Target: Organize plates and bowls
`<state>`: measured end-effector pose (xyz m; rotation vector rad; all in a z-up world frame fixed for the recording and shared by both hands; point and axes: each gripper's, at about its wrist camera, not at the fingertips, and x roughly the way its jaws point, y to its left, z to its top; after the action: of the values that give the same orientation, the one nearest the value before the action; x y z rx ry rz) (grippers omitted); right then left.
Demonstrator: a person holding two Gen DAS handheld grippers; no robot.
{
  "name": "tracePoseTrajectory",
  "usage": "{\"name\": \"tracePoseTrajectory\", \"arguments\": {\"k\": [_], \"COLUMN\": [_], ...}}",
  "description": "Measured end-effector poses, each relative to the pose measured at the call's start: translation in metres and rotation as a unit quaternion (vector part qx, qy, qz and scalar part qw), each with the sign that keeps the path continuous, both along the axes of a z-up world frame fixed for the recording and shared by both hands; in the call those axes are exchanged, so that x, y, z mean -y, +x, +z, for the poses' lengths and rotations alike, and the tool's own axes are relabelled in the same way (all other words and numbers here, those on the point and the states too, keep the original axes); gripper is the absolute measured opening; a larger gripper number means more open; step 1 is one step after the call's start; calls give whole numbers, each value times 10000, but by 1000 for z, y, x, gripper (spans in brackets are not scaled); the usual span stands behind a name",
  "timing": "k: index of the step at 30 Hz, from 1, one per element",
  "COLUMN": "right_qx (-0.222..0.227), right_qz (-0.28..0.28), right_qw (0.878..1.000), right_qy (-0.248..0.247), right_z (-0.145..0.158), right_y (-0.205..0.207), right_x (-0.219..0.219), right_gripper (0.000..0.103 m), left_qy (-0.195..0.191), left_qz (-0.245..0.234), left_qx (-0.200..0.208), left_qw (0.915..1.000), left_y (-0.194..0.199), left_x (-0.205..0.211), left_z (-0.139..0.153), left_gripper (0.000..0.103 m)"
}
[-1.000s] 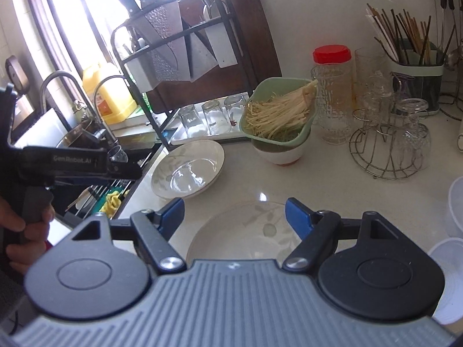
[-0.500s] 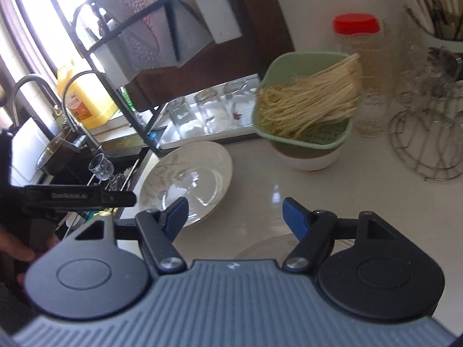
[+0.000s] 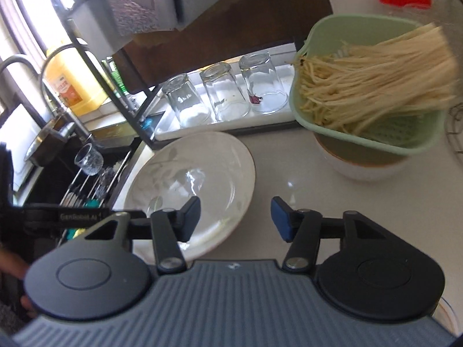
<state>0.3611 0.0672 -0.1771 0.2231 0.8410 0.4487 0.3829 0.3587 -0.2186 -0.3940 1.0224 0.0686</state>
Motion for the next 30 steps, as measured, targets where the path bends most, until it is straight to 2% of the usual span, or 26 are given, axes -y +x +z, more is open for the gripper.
{"name": "tracePoseTrajectory", "arguments": {"k": [1,4,8,10,15,19,22,30], "right_qx": [-59,-124,-315,-356,-483,-495,-616,-645], "right_qz": [-43,-59,14,85,218,241,309,474], "right_qw": [10000,9998,9990,9988,9980,9981,9976,9966], "right_qy": [4,-170,-312,-312,-338,-268,-115,-189], "right_z": [-4,-14,-23,-25,-31,-31,-30,-13], "right_y": [6,19,30,33,38,39,37,17], "right_x": [-2,-10,-15,-18,-24,-22,-16,-10], "right_gripper": [45,36,27,21,21,21,21,22], "left_qy": [-8,97,86,-37,-128,-294,-283,-864], "left_qz": [60,133,131,133,96,57,-65,-57], "left_qx": [24,90,105,137,215,213,168,139], "left_qw": [10000,9998,9998,9998,9996,9993,9994,9961], "left_y": [5,18,29,30,36,38,36,21], "left_x": [-1,-2,-6,-12,-18,-23,-23,-27], "left_z": [-1,-3,-5,-7,-10,-11,-10,1], "left_gripper": [40,31,23,22,22,22,22,22]}}
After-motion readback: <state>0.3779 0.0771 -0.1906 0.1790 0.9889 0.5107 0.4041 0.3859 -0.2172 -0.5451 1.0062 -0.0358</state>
